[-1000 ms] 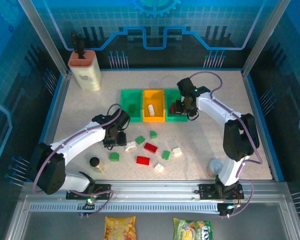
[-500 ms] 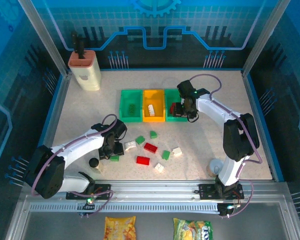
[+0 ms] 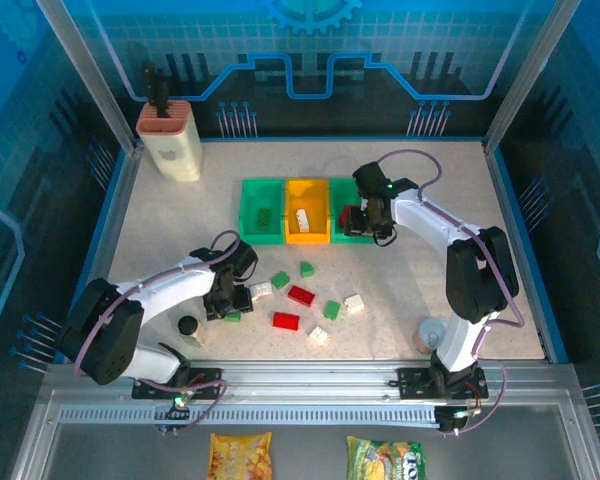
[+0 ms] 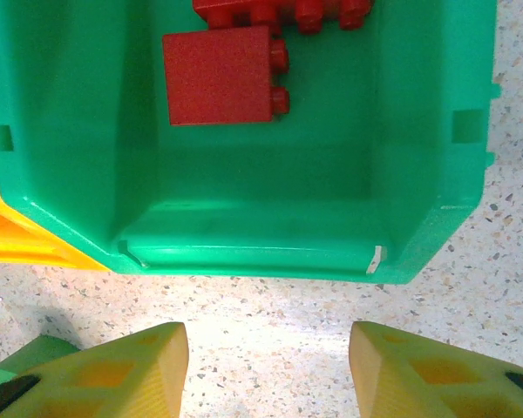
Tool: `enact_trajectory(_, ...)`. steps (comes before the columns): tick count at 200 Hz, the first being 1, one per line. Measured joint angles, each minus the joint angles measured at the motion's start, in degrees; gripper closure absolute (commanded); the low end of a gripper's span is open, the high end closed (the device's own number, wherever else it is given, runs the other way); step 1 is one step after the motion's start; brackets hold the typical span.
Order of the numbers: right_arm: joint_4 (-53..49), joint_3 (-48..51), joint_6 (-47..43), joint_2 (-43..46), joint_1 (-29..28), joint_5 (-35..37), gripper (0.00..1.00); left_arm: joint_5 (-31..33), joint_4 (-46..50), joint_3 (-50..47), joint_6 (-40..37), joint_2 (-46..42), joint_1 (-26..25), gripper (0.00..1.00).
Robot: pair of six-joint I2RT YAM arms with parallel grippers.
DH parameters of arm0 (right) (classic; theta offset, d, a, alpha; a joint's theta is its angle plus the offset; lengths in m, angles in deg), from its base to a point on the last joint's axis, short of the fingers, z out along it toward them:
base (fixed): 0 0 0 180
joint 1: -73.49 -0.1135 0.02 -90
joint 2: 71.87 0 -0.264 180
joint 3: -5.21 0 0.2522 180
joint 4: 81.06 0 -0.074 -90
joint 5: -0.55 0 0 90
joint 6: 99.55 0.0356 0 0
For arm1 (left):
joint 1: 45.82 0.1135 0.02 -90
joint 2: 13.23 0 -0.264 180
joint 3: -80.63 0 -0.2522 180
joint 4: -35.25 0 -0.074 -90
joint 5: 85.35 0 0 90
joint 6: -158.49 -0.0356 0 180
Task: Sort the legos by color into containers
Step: Pick up the lego from the bottom-left of the table.
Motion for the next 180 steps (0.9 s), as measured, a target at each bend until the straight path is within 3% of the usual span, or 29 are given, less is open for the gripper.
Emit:
enact_trajectory(125, 0.0, 0.37, 0.0, -0.02, -1.4, 0.02, 0.48, -0.17, -1.81, -0.61, -0.87, 2.16, 0.0, 0.43)
enact_trajectory(180, -0.02, 0.37, -0.02, -0.02, -1.4, 0.04, 0.48, -0.2, -1.46, -0.13, -1.73, 2.4, -0.04, 0.5)
